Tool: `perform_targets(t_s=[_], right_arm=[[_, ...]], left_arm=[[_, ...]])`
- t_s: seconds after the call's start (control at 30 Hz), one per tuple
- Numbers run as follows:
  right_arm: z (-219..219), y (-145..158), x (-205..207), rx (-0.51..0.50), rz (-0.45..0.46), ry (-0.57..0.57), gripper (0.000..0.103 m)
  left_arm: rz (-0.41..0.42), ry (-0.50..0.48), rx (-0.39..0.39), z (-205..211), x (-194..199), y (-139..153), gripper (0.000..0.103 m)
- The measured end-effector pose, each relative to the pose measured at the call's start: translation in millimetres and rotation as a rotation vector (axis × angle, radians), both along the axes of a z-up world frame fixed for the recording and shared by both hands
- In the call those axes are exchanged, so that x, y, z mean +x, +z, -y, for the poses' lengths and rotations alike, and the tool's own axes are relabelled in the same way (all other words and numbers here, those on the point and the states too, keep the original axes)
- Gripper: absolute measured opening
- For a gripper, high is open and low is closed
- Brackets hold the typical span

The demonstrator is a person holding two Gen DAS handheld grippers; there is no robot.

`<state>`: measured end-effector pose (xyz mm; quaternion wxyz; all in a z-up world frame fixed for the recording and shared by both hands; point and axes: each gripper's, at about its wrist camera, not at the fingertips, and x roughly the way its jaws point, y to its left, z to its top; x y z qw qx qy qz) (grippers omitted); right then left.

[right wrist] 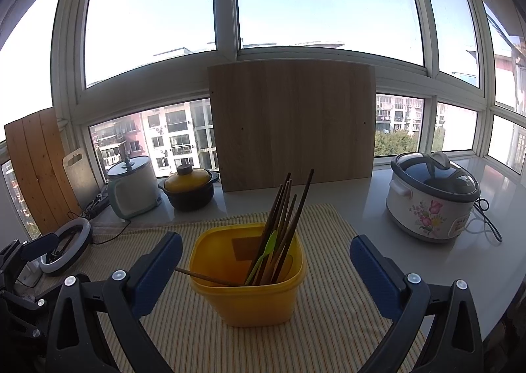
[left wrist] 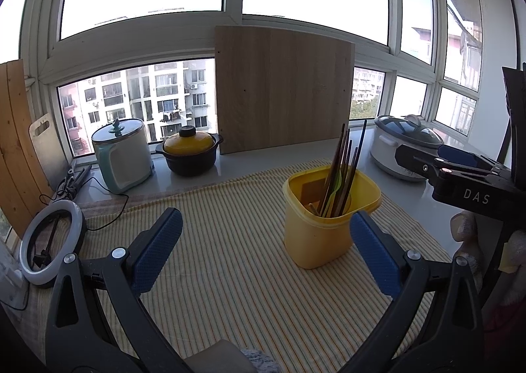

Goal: Organize utensils

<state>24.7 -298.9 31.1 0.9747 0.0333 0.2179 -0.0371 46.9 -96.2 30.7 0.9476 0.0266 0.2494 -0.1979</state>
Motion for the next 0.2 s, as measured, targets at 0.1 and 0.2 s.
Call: perform_targets(t_s=[0.1,0.2], right_arm=[[0.3,-2.6,-1.2,0.001,-0.004,-0.002,0.103],[1.0,-3.7,-2.3,0.004,-0.006,-0.008,0.103]], left_arm=[[-0.003,0.001,0.000,0.2,-0.3,-0.2,0.103],[-0.010,0.004,0.003,-0.1,-0.2,-1.4,0.103]])
